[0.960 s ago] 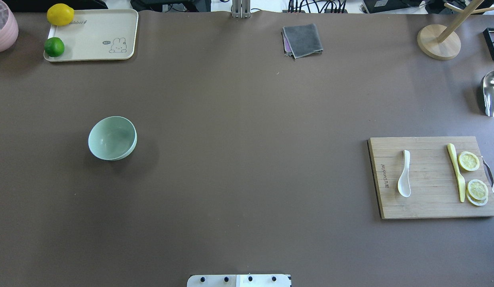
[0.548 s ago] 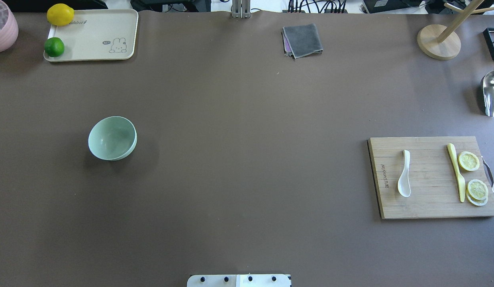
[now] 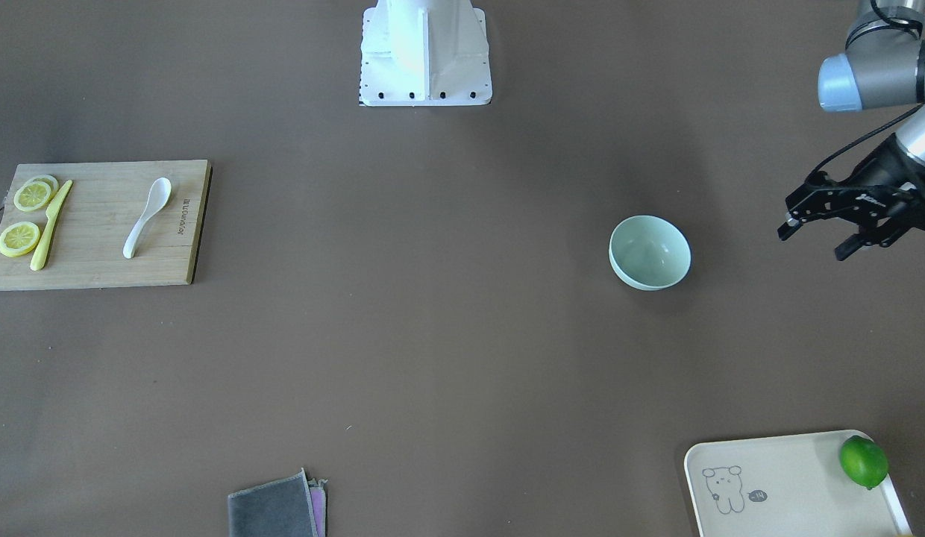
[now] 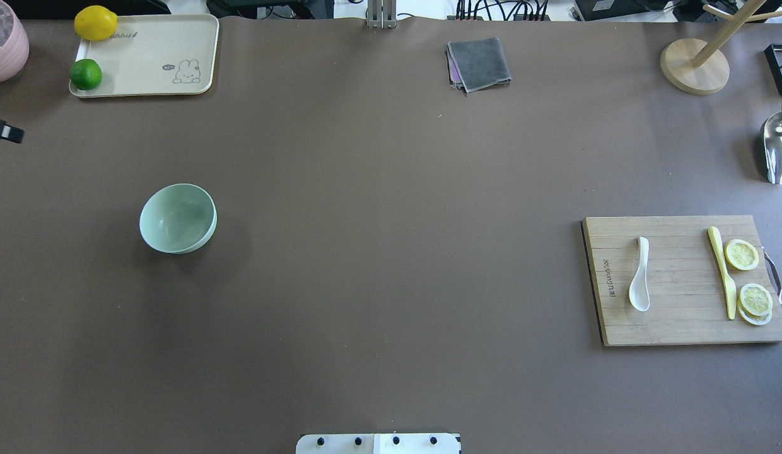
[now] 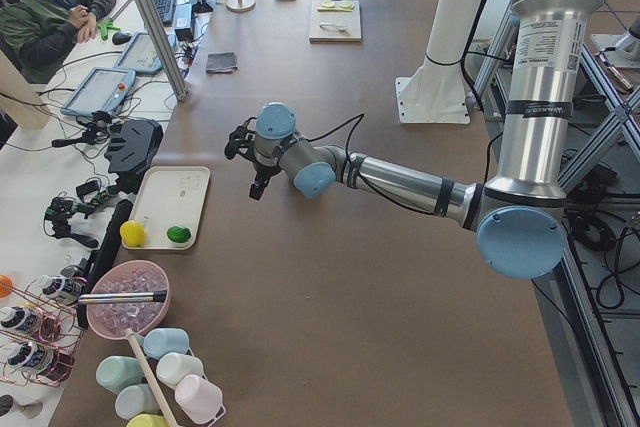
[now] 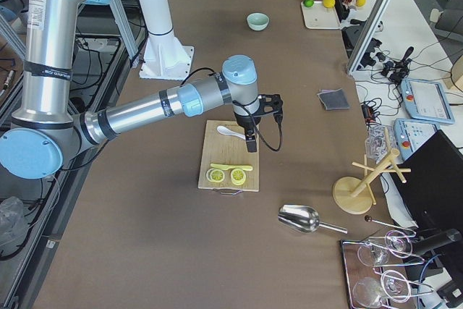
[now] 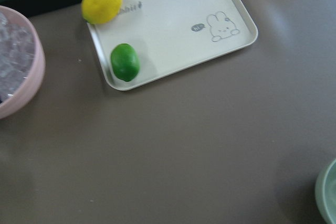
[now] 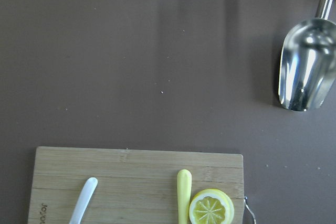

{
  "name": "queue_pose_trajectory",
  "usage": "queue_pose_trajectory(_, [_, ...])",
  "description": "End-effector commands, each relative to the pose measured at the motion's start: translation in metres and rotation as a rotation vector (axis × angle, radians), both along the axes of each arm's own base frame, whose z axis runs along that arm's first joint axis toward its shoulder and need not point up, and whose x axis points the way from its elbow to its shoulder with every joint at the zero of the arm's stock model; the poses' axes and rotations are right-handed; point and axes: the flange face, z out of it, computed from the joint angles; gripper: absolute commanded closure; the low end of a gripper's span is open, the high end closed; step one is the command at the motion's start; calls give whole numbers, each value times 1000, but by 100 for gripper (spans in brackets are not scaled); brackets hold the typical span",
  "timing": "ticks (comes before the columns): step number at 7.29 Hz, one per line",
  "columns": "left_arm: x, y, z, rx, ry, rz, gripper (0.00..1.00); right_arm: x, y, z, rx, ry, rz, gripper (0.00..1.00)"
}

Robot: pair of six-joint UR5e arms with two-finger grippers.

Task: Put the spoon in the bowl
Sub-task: 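Reach the left gripper to the pale green bowl's rim and grip it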

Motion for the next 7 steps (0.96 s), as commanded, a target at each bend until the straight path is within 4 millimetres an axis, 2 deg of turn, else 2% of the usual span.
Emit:
queue_pose_trajectory(1, [94, 19, -8, -59, 18, -57, 1, -58, 7, -9, -23, -23, 53, 1])
queue_pose_trajectory(2, [111, 18, -8, -74, 18, -50, 2, -67, 8, -13, -10, -38, 53, 0])
queue_pose_trajectory(3, [124, 21, 2, -63, 10, -45, 10, -67, 9, -12, -8, -38, 52, 0])
queue_pose_trajectory(4, [137, 25, 19, -49, 4, -39, 27, -67, 8, -13, -6, -39, 52, 0])
queue_pose_trajectory(5, [142, 27, 28, -44, 7, -33, 48, -67, 8, -13, -6, -39, 52, 0])
queue_pose_trajectory(7, [142, 28, 21, -37, 18, -32, 100, -67, 8, -13, -6, -39, 52, 0])
